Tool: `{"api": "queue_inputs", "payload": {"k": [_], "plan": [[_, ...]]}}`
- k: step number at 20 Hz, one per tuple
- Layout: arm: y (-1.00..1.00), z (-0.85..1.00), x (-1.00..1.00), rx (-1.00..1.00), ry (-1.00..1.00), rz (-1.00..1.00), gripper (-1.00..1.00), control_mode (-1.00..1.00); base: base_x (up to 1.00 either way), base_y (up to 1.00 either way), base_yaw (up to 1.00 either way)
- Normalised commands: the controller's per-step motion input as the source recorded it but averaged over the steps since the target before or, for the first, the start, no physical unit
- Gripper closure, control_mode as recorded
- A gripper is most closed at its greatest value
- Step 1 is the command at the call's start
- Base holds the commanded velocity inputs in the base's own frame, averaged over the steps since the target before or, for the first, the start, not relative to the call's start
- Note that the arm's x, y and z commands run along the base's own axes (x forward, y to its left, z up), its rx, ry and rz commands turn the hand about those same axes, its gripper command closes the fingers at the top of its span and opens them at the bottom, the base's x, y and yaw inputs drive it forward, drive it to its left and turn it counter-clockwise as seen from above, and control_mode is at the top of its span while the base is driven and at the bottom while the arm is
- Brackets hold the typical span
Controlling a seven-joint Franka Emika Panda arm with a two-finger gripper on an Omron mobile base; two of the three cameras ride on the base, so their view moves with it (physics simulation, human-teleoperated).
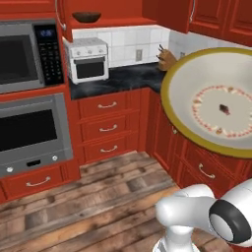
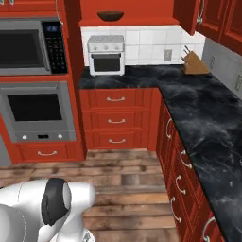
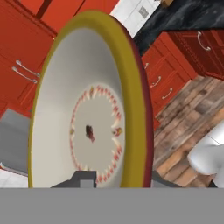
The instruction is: Move the bowls from the cabinet to the plates on the dining table.
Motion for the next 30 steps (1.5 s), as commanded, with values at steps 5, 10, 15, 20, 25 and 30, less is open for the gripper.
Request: {"api": "queue_inputs", "payload": {"k": [5, 10, 15, 20, 25, 30], "plan": [[0.00, 0.00, 0.00, 0.00, 0.00, 0.00, 1.00, 1.00, -0.92, 1.00, -0.02], [0.00, 0.00, 0.00, 0.00, 0.00, 0.00, 1.00, 1.00, -0.28, 0.64, 0.26], [0.00, 0.00, 0.00, 0.00, 0.00, 0.00, 1.00, 1.00, 0.00, 0.02, 0.50], [0.00, 0.00, 0.00, 0.00, 0.00, 0.00, 1.00, 1.00, 0.00, 0.00, 0.50], [0.00, 0.00, 0.00, 0.00, 0.00, 0.00, 1.00, 1.00, 0.00, 0.00, 0.50], [0.00, 0.00, 0.00, 0.00, 0.00, 0.00, 1.00, 1.00, 0.00, 0.00, 0.50]]}}
